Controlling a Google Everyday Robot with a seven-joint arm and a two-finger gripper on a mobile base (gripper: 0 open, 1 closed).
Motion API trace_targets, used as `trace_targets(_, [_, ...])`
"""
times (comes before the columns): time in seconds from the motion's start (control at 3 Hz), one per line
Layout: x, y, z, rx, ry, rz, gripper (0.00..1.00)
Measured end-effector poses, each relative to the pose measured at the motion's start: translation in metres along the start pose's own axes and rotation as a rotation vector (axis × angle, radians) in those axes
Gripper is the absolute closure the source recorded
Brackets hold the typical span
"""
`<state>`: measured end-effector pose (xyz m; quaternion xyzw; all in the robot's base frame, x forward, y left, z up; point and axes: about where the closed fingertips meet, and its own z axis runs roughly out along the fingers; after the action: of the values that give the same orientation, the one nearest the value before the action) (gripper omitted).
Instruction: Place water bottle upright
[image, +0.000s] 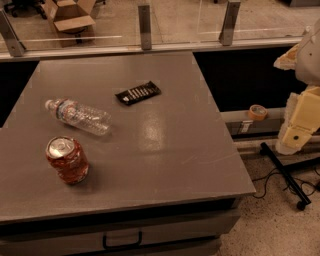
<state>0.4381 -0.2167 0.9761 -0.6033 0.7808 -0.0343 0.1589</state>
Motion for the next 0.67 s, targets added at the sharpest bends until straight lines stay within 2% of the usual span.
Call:
trace_targets(0.33, [0.000,0.000,0.000,0.000,0.000,0.000,0.00])
trace_targets(0.67, [-0.027,-0.006,0.008,-0.021,-0.049,0.026,0.00])
